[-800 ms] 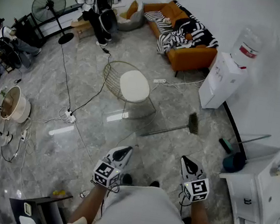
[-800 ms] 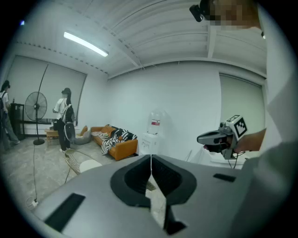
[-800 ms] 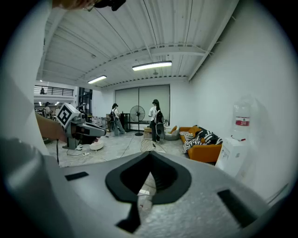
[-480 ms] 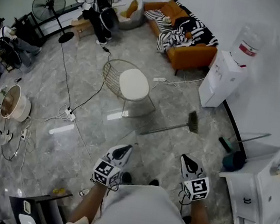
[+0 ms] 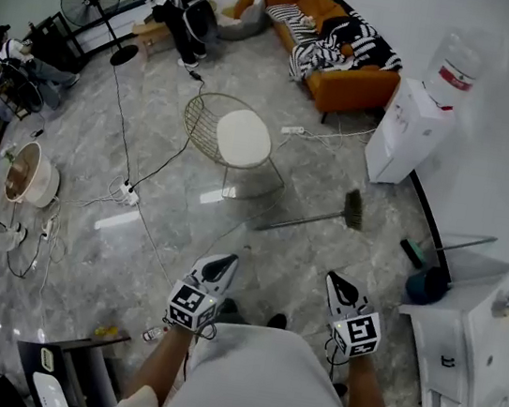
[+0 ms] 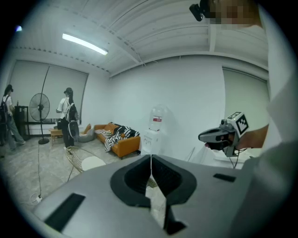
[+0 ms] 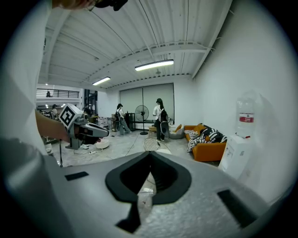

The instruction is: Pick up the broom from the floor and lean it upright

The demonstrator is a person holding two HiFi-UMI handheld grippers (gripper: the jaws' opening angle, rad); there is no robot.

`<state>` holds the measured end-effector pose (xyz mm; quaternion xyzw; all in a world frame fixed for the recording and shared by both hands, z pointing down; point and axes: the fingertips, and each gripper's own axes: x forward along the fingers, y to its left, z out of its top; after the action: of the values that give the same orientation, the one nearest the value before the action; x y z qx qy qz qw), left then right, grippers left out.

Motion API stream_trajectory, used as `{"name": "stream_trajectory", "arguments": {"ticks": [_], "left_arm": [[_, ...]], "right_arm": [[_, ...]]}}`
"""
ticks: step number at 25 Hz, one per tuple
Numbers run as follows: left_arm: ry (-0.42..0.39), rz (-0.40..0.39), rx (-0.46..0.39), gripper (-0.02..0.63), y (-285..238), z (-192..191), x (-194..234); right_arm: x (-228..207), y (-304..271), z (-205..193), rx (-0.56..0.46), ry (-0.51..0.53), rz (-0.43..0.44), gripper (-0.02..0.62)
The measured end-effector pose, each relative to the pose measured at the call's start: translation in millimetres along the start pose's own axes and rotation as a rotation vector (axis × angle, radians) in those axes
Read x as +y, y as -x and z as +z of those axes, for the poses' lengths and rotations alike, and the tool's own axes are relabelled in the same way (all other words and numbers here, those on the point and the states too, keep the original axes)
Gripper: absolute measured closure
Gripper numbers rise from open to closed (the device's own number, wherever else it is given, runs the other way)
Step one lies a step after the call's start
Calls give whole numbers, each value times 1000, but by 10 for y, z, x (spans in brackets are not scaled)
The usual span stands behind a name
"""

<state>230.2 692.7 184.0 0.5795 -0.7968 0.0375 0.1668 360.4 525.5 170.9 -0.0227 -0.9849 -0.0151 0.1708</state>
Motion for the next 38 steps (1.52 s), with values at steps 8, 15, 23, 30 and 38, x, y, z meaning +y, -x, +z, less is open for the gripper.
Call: {"name": "stream_trajectory", "arguments": {"ticks": [8, 15, 23, 30, 38], "left_arm": [[12, 51, 18, 597, -165, -119, -80], [20, 59, 27, 596, -355, -104, 255], [57, 32, 65, 597, -831, -90, 990], [104, 16, 96, 595, -1281, -115, 1799], [131, -38, 123, 596, -1835, -224, 2599]], "right_arm": [[-76, -27, -236, 36, 31, 74, 594], [-162, -379, -238, 63, 31, 89, 595], [-382, -1155, -181, 106, -11, 72, 595], [-461, -2039, -95, 154, -15, 81, 595], [-528, -3014, -119, 206, -36, 87, 595]]}}
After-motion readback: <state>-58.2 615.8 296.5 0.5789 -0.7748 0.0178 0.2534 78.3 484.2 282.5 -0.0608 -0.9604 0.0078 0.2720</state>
